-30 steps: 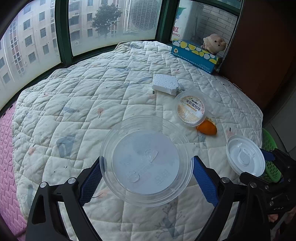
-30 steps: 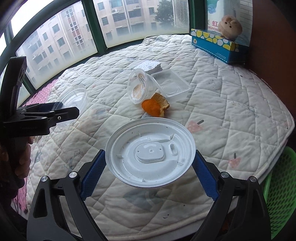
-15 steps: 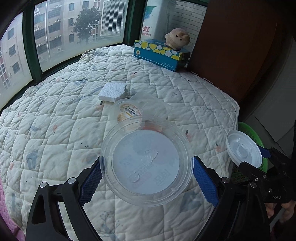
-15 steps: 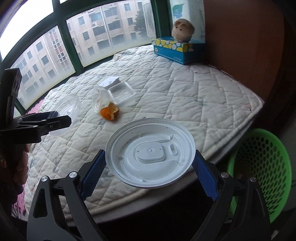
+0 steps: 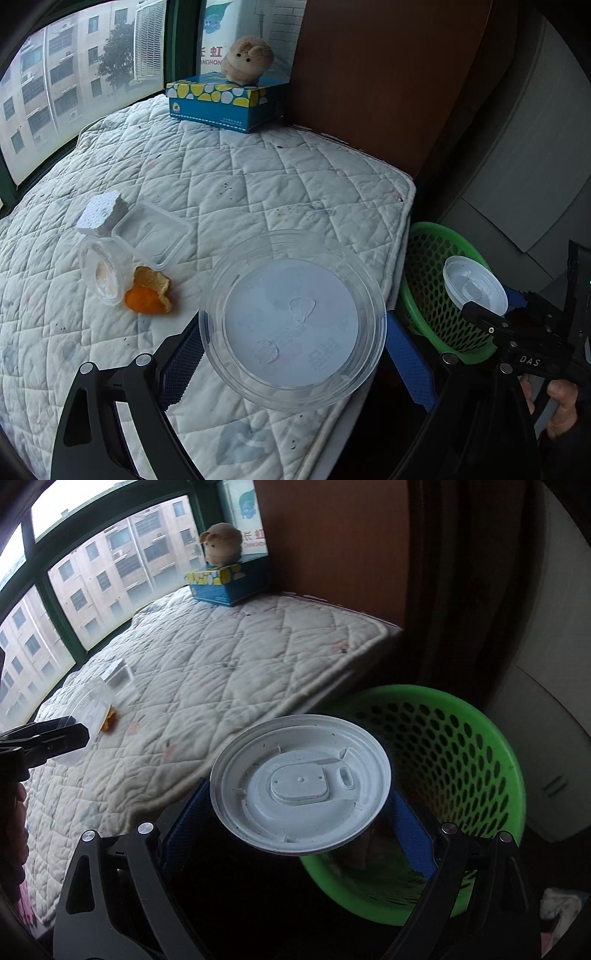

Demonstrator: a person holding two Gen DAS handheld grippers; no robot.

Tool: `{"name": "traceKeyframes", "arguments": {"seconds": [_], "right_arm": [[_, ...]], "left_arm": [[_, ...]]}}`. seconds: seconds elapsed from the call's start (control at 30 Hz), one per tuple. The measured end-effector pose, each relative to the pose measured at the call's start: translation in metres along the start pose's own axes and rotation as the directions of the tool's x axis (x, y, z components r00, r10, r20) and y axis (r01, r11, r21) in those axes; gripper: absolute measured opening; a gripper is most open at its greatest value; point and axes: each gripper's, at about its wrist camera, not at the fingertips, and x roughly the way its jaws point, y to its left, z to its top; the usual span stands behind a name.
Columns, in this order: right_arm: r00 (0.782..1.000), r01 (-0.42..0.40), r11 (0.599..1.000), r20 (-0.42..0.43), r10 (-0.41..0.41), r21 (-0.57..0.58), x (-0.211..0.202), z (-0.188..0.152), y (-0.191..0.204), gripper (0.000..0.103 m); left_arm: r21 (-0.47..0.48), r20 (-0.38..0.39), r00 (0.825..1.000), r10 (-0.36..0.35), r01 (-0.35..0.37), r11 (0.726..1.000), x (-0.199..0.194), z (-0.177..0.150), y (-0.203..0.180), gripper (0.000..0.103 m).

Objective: Collect trash
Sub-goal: 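Carry both lids to the green basket with both tools, then open both tools to drop the lids into the green basket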

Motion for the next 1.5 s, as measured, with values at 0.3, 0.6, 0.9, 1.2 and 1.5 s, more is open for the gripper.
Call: {"name": "traceKeyframes", "arguments": {"seconds": [0.3,0.6,0.9,1.2,1.5], "right_arm": [[0.998,0.062,0.992,-0.038,-0.058,0.108,0.004,-0.01,-0.062,0.092],[0.998,0.069,0.983,-0.024,-0.066,0.169,-0.006,-0.018,-0.095,0.092],[0.997,0.056,0.976,0.031,-0.064,0.212,-0.032,-0.021,-0.114,0.092],[0.995,0.05,0.966,0.068,-0.069,0.252,-0.053,-0.029,-0.132,0.092],[0.995,0.046,0.959,0.076,-0.07,0.279,-0.059,-0.034,-0.141,0.092]], "left_arm": [[0.052,-0.025,0.999,-0.04,0.041,0.998,0.02,0.015,-0.048,0.089],[0.102,-0.058,0.996,-0.063,0.068,0.992,0.039,0.019,-0.087,0.089],[0.143,-0.101,0.99,-0.095,0.109,0.984,0.062,0.022,-0.128,0.089],[0.171,-0.157,0.981,-0.115,0.142,0.975,0.087,0.018,-0.165,0.09],[0.175,-0.204,0.971,-0.122,0.159,0.972,0.103,0.013,-0.183,0.091]]}}
